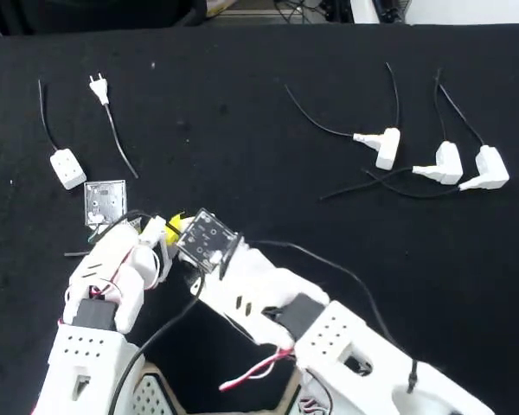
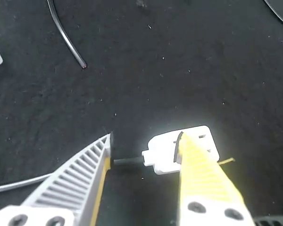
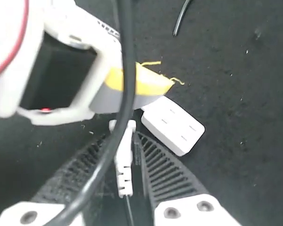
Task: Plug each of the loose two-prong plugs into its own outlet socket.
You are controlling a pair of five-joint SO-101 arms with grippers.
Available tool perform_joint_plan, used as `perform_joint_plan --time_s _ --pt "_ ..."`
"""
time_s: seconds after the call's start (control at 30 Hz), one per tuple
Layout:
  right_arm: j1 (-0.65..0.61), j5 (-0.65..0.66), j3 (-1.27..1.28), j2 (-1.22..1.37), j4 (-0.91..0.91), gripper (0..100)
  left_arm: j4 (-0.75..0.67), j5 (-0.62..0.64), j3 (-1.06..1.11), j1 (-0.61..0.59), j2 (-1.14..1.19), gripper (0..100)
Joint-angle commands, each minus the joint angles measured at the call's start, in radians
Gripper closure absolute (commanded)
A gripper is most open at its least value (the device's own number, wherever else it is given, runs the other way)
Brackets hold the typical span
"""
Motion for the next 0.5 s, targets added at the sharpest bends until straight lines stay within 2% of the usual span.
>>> perform_joint_plan --time_s 0.0,0.33,0.47 --pt "-0.009 -0.009 0.001 -0.090 0.002 98.8 -0.009 -0.015 -0.005 0.015 0.009 76" --pt "-0.003 -0.005 0.015 -0.108 0.026 98.8 -0.005 -0.015 -0.005 0.013 0.009 76" --pt "0.058 -0.009 0.007 -0.108 0.044 98.8 -0.006 -0.015 -0.007 0.013 0.009 76"
